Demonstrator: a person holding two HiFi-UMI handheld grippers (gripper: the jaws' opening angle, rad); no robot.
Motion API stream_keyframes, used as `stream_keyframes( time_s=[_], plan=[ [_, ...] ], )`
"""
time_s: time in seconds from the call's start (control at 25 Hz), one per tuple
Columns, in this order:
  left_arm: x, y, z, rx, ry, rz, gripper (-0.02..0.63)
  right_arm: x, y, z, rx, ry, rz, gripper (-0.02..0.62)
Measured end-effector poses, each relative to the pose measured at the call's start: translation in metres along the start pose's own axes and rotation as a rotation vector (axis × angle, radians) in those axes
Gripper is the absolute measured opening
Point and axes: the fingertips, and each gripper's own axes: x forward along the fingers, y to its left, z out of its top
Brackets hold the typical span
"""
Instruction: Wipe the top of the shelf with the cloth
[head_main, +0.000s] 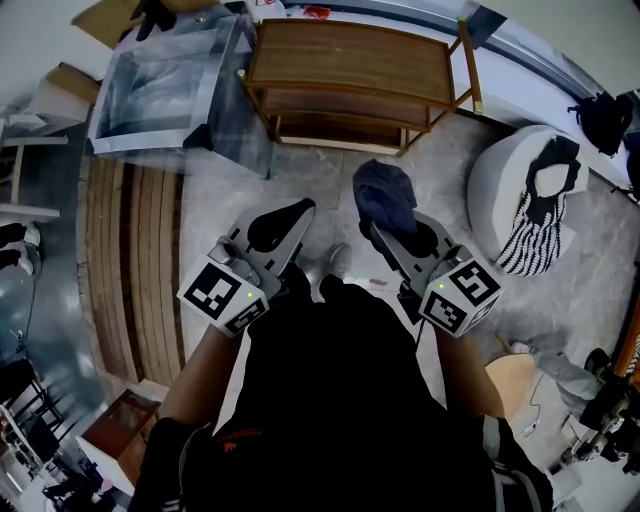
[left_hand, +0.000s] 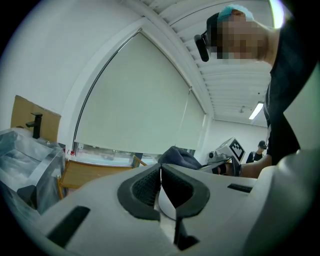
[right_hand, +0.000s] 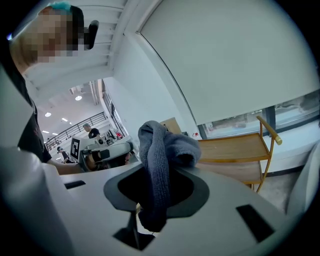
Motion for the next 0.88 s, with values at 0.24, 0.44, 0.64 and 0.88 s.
stream_keyframes(
  time_s=[0.24, 0.44, 0.64, 0.88],
  plan=[
    [0.016, -0.001, -0.011, 0.020, -0.009, 0.013, 0.020, -0.004, -0.016, -0.006, -0.010, 0.011, 0.002, 0.095],
    [0.027, 0.006, -0.016, 0.008, -0.007, 0.026, 0.020, 0.003, -0.028, -0.007, -0.021, 0.027, 0.011, 0.095],
    [0.040, 0.024, -0.021, -0.005, -0.006, 0.032, 0.020, 0.016, -0.045, -0.006, -0.012, 0.046, 0.001, 0.095],
    [0.052, 0.055, -0.026, -0.058, 0.032, 0.036, 0.020, 0.043, -0.068, -0.004, -0.004, 0.076, -0.019, 0.095]
  ],
)
